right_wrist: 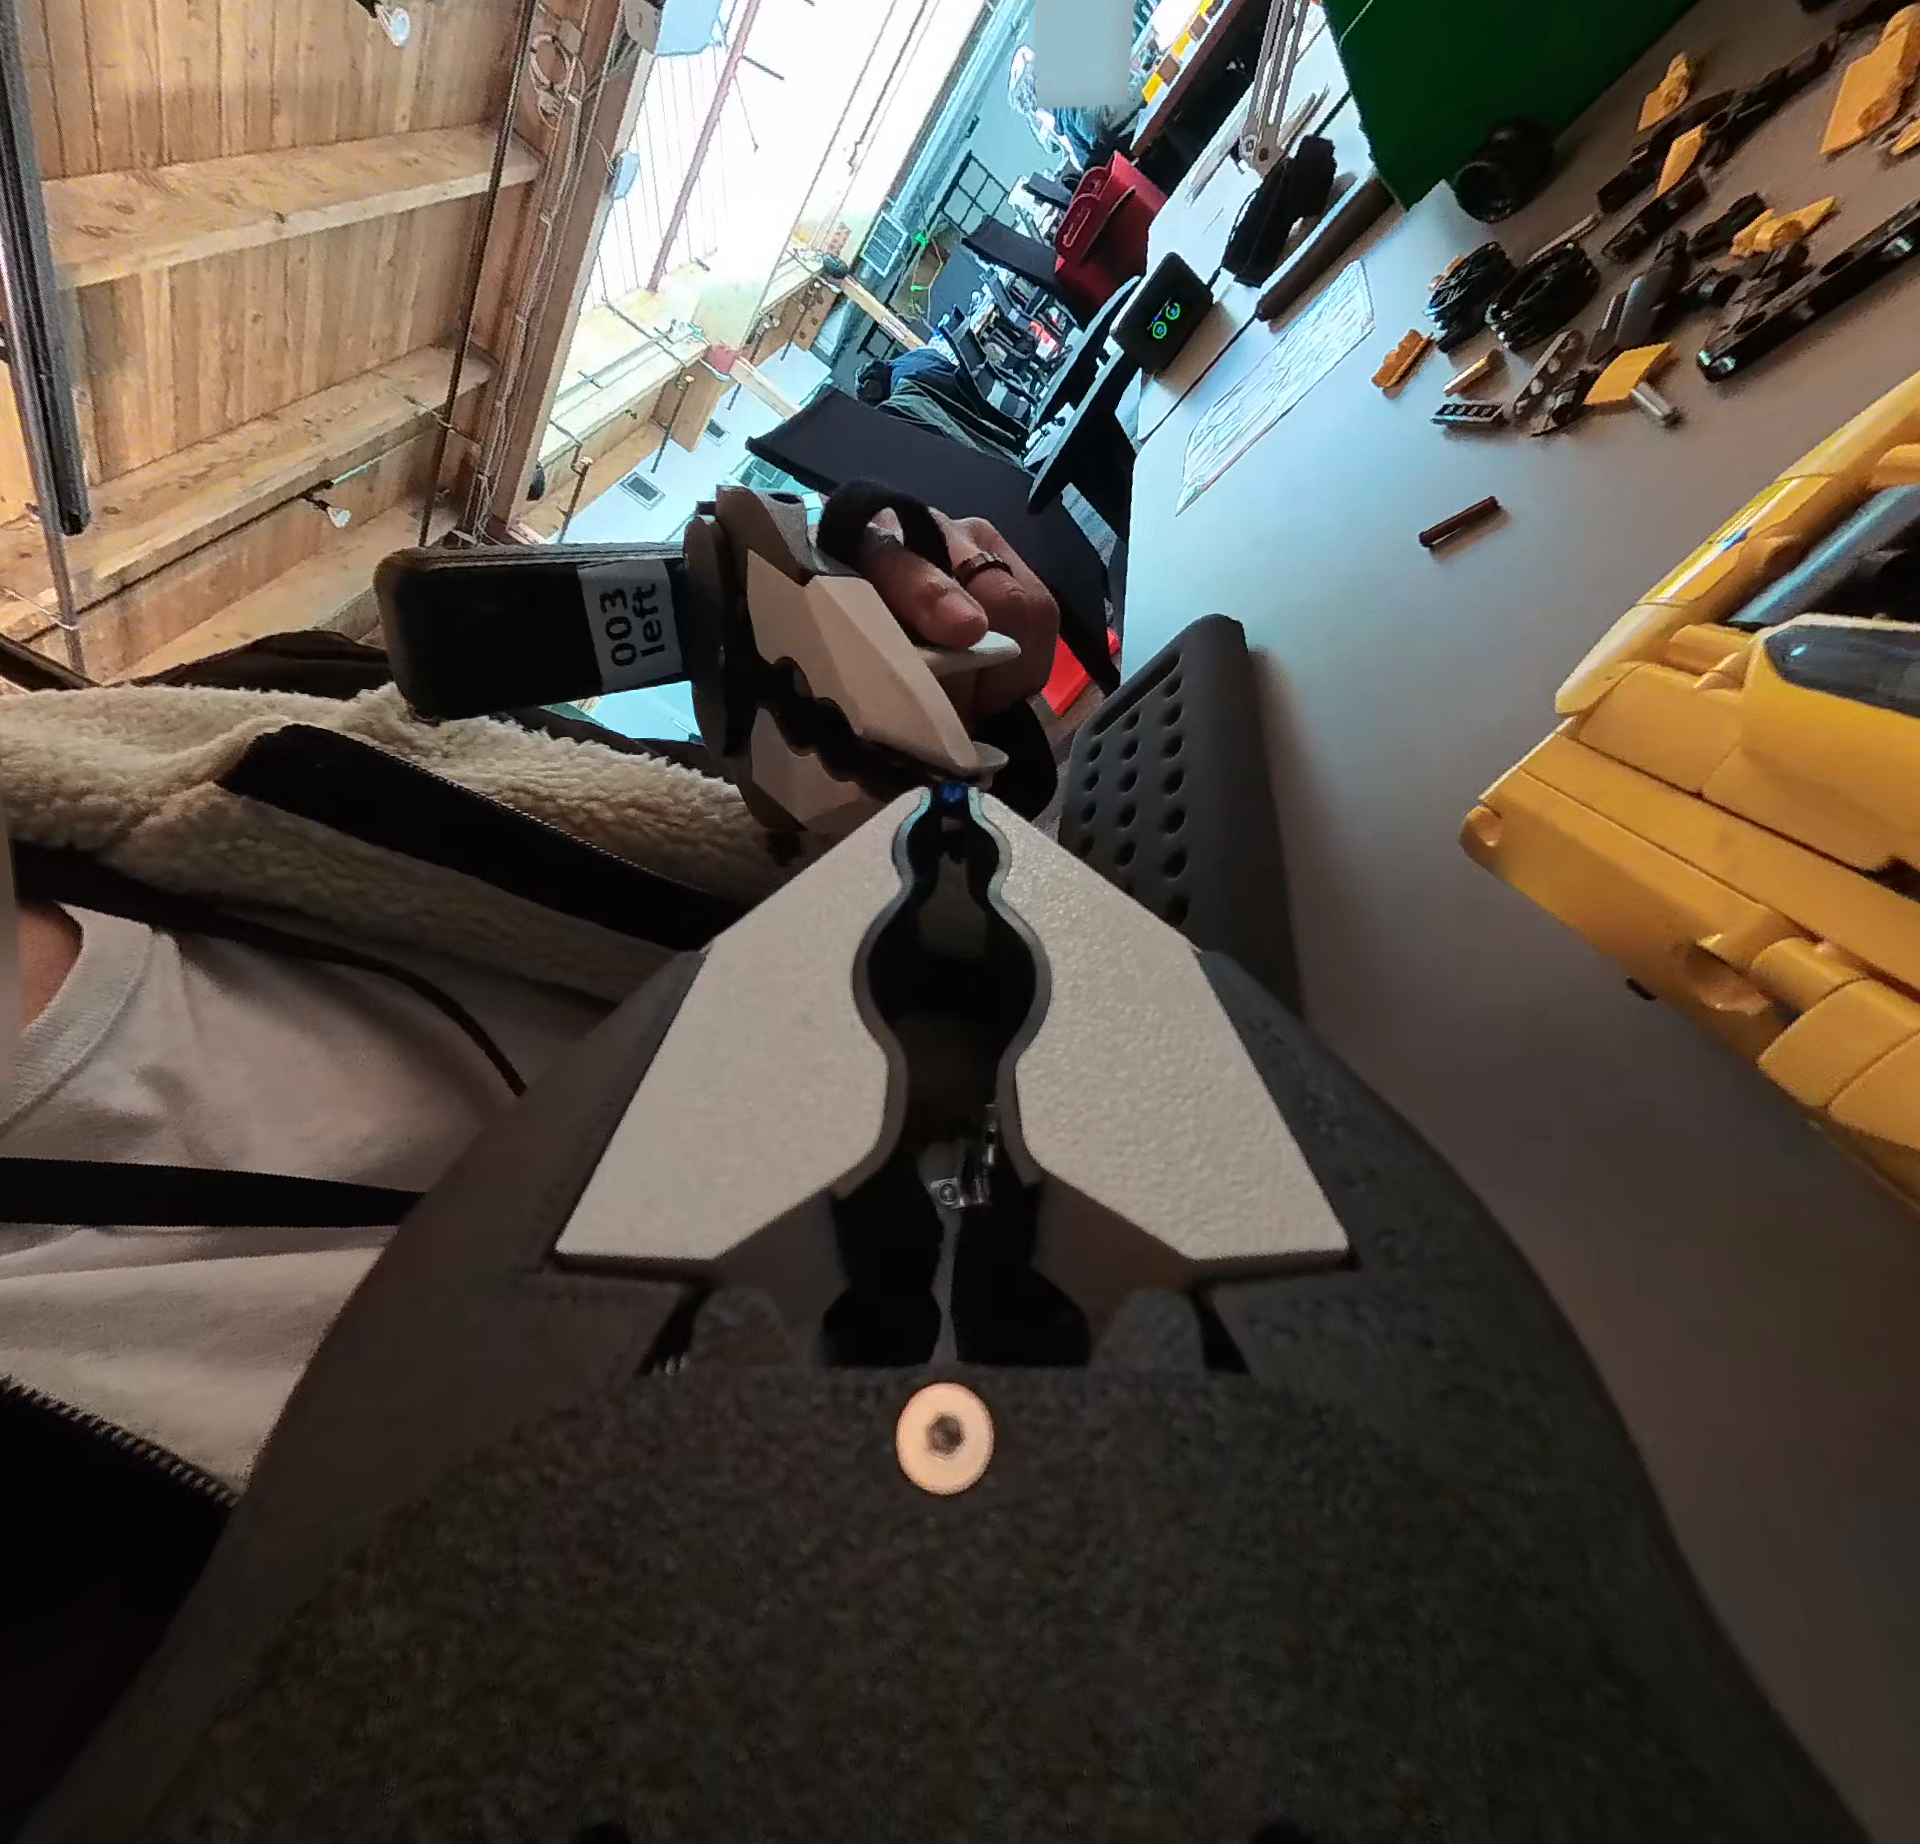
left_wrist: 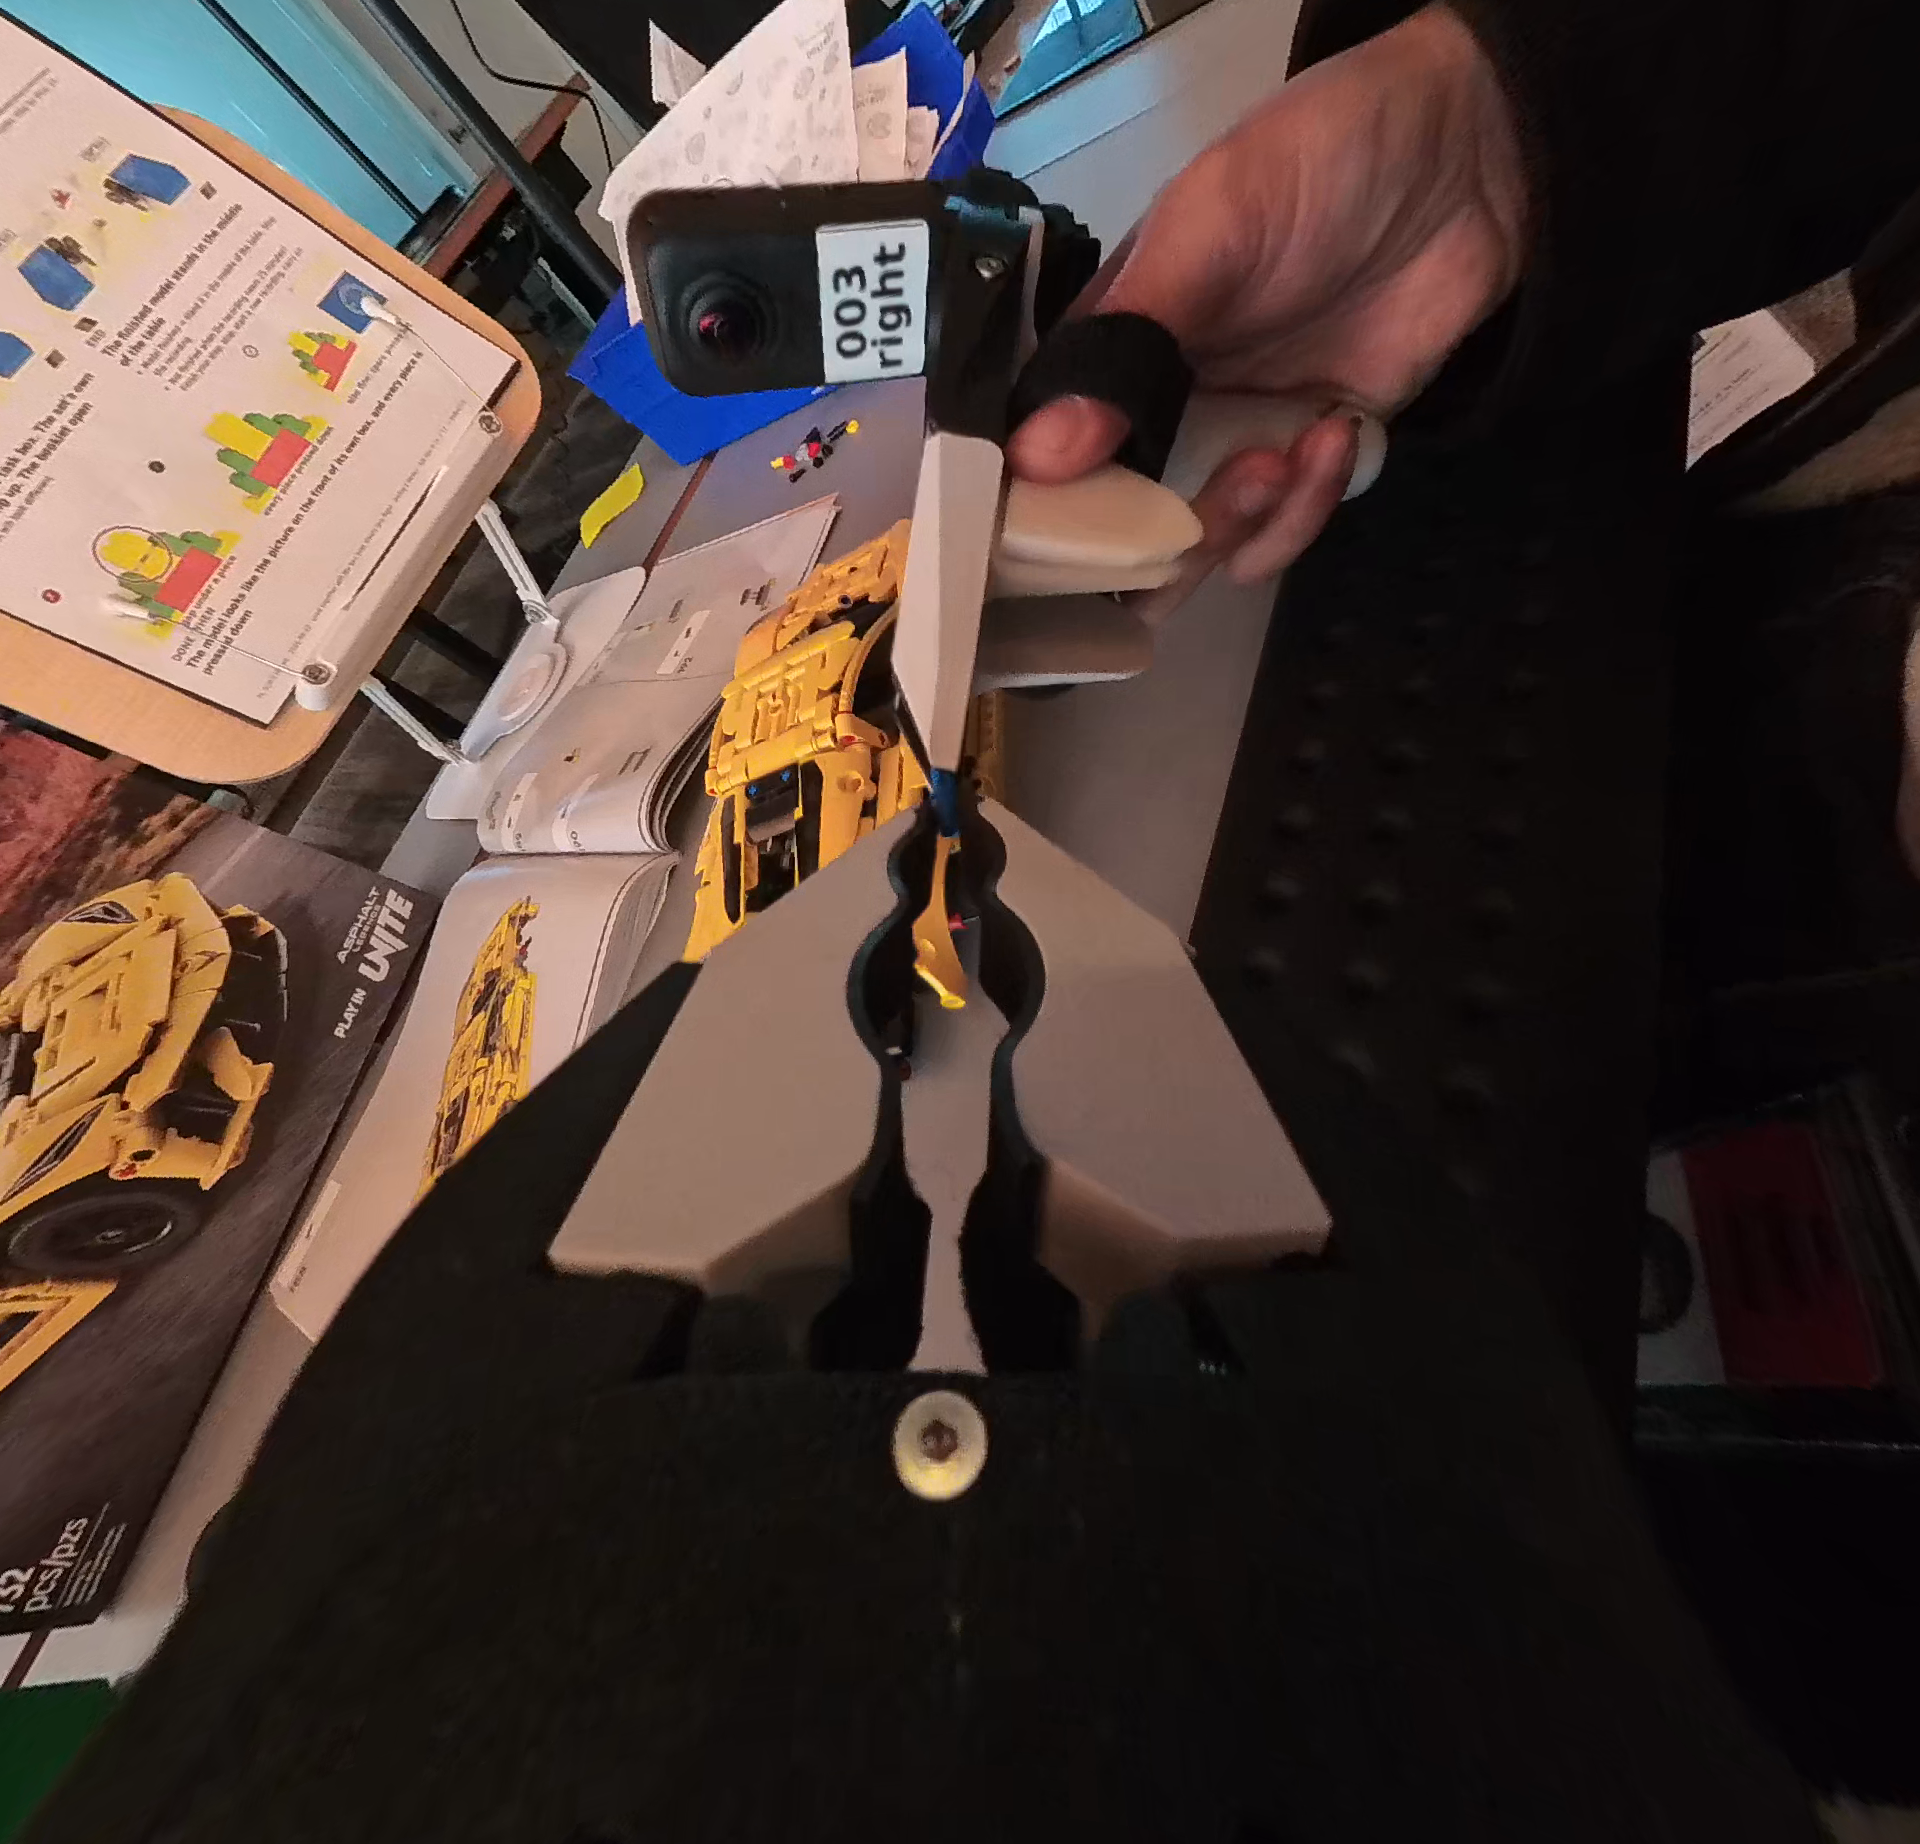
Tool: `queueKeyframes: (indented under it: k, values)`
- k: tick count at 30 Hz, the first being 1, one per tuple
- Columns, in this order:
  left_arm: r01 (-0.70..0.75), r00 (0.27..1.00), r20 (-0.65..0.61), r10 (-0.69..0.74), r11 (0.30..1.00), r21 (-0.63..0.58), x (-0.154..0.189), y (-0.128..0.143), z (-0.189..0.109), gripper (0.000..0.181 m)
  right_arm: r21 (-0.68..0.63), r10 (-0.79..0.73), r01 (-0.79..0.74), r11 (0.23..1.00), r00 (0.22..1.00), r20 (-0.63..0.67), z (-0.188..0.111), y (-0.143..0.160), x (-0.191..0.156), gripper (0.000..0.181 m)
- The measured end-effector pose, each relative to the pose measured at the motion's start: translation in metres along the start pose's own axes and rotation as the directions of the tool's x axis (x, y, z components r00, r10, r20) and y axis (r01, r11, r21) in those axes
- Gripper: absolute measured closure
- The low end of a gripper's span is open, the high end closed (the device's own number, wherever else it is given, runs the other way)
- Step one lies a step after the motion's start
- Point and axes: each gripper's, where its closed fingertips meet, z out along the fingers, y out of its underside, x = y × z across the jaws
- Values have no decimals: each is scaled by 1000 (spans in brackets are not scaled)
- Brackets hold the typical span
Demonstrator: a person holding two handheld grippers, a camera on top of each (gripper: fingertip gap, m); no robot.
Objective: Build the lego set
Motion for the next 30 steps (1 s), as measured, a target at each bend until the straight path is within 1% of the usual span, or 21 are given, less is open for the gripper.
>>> queueKeyframes:
  k: [1,3,5,7,9,11,12,14,16,17,18,19,20,21,22,23,24,26,27,29,30]
  values:
    - [9,1000,-7,-9,1000,-5,1,3,0,177,-7,-20,20,1000,1000,-17,0,1,3,178]
    - [41,999,-17,-42,999,-31,-2,16,1,177,-27,-106,103,994,988,-113,-4,-2,14,166]
    - [113,993,-18,-114,992,-53,-13,41,1,177,-41,-224,221,974,957,-186,-17,-11,19,163]
    - [213,974,-56,-219,972,-97,-23,73,4,177,-55,-343,341,938,900,-269,-37,-26,25,159]
    - [224,967,-95,-237,966,-131,-29,98,8,177,-59,-465,483,873,793,-393,-64,-50,35,148]
    - [202,964,-145,-224,968,-151,-31,111,14,177,-125,-554,587,800,642,-530,-96,-70,57,132]
    - [187,964,-163,-212,970,-157,-33,114,18,177,-192,-578,590,784,583,-571,-111,-73,72,120]
    - [158,961,-204,-189,975,-156,-35,118,26,177,-331,-624,553,764,502,-599,-133,-67,97,103]
    - [137,953,-251,-172,979,-151,-33,118,33,177,-437,-666,531,726,386,-638,-157,-66,116,82]
    - [130,949,-269,-167,980,-150,-31,119,36,177,-470,-674,516,716,338,-656,-170,-66,120,79]
    - [122,946,-281,-162,981,-153,-30,119,38,177,-473,-667,510,719,312,-677,-181,-68,121,79]
    - [115,946,-286,-155,982,-151,-29,120,41,177,-442,-639,514,735,305,-706,-192,-72,120,81]
    - [110,948,-282,-150,982,-150,-29,120,43,177,-383,-591,524,761,313,-744,-202,-78,119,84]
    - [106,951,-272,-146,982,-158,-30,121,45,177,-294,-519,532,794,343,-783,-211,-84,118,89]
    - [99,952,-270,-143,981,-169,-29,122,47,177,-197,-443,522,829,401,-801,-217,-87,119,92]
    - [98,950,-276,-144,979,-176,-27,123,48,177,-130,-386,494,860,462,-799,-219,-87,122,89]
    - [107,949,-276,-153,979,-174,-25,122,49,177,-115,-354,458,882,480,-803,-222,-84,130,86]
    - [148,937,-290,-195,973,-176,-23,119,50,177,-173,-360,401,900,457,-813,-225,-73,147,81]
    - [166,934,-288,-212,970,-178,-23,118,50,177,-183,-368,394,901,466,-805,-221,-70,150,78]
    - [190,927,-293,-235,966,-174,-24,114,49,177,-189,-364,361,913,514,-777,-211,-61,153,77]
    - [203,922,-301,-244,966,-162,-24,111,48,177,-199,-363,345,917,520,-773,-210,-57,156,76]
